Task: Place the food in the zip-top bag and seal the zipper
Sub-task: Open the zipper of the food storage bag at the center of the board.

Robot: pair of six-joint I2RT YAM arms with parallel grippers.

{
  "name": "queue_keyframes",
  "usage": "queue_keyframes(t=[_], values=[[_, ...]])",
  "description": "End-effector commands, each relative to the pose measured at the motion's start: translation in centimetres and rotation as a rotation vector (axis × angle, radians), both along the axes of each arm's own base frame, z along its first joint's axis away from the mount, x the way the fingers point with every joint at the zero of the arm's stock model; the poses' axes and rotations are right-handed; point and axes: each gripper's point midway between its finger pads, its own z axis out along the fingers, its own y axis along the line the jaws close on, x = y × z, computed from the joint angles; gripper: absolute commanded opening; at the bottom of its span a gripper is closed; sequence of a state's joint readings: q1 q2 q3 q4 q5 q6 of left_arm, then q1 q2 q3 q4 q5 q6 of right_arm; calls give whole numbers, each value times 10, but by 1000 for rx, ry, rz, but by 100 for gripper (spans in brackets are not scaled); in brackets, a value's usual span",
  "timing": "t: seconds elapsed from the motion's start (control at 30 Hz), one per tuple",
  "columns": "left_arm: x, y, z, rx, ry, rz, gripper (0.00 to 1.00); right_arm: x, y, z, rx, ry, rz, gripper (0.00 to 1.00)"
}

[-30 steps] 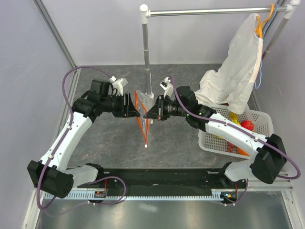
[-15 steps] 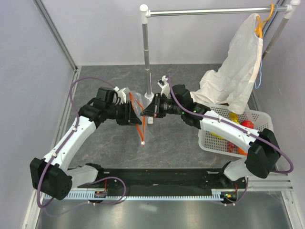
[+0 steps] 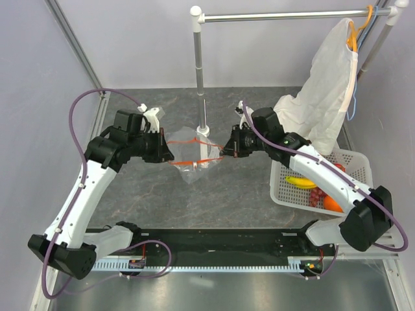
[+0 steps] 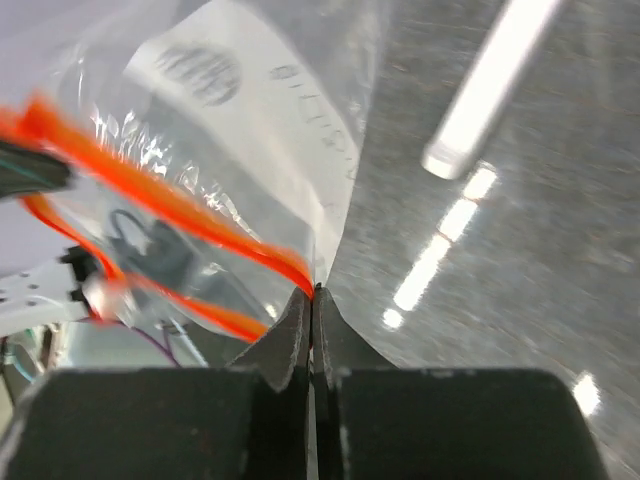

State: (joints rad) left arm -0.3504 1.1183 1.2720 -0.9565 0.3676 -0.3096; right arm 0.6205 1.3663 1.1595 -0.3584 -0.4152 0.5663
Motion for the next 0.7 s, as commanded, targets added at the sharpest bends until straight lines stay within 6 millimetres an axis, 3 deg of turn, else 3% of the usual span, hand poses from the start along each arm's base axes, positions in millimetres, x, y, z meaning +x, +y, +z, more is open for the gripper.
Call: queue_keyframes(t=[0.0,0.07,0.17,0.37,0.47,0.57,0.6,0.67], values=[[-16,45,-6,263,-43,-45,2,-8,-38,-25,-195,17,61,0],[-31,44,-13,268,21,-108,2,-10,-38,-33,-212,19,97,0],[-35,36,-14,245,20,-173,2,-6,-37,-51,-247,21,130,0],[-22,-2,-53,99,245,-189,2,8,-42,-87,-366,-39,216,0],[-14,-21,-69,15,325,-178,2,15,-49,-90,-422,-83,225,8],[0,-31,-70,-26,318,-152,2,21,-51,-78,-438,-133,222,29],[2,-35,-68,-46,323,-158,2,21,-52,-73,-437,-147,221,42],[6,-39,-66,-65,332,-144,2,20,-55,-56,-430,-180,217,50]])
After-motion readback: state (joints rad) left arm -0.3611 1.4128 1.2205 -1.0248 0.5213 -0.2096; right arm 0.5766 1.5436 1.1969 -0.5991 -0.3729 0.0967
